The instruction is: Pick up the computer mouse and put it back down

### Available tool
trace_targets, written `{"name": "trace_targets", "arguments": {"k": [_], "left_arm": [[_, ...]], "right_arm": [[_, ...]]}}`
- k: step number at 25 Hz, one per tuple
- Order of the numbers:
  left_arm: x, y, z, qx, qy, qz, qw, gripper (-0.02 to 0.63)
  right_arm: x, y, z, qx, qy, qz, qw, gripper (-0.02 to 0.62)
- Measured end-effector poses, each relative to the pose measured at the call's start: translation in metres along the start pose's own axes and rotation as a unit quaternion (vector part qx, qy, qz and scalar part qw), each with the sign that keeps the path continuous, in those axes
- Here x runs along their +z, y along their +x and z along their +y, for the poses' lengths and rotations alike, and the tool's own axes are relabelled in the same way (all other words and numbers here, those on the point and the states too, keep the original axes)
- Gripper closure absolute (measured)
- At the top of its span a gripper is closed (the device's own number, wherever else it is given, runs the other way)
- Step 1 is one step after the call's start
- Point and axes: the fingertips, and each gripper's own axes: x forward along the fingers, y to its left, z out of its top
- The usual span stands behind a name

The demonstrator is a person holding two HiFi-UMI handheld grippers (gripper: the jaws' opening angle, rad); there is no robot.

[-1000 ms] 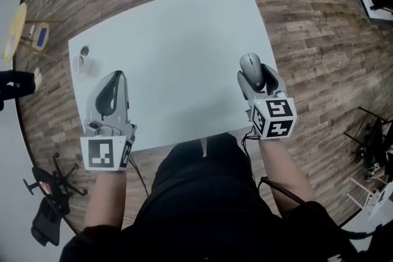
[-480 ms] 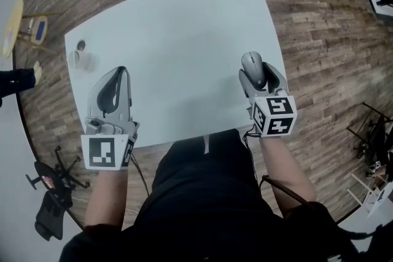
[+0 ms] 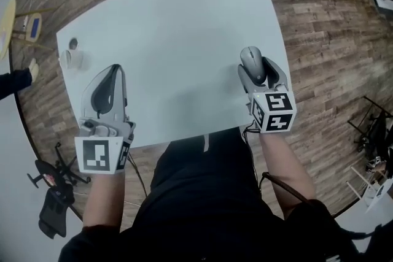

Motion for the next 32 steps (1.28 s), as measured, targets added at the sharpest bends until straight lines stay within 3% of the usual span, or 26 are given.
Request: {"name": "trace_targets", "arguments": {"k": [18, 32], "left_arm": [[-0.017, 0.006, -0.002, -0.022, 0.016, 0.019, 0.9995, 0.603], [-0.028, 0.016, -0.009, -0.018, -0.01, 0.042, 0.9989, 0.603]], "right_arm": [[-0.033, 0.017, -0.014, -0.017, 0.014, 0.028, 0.999, 0.299], [-0.051, 0.023, -0.018, -0.024, 0.011, 0.039, 0.999, 0.299]]}}
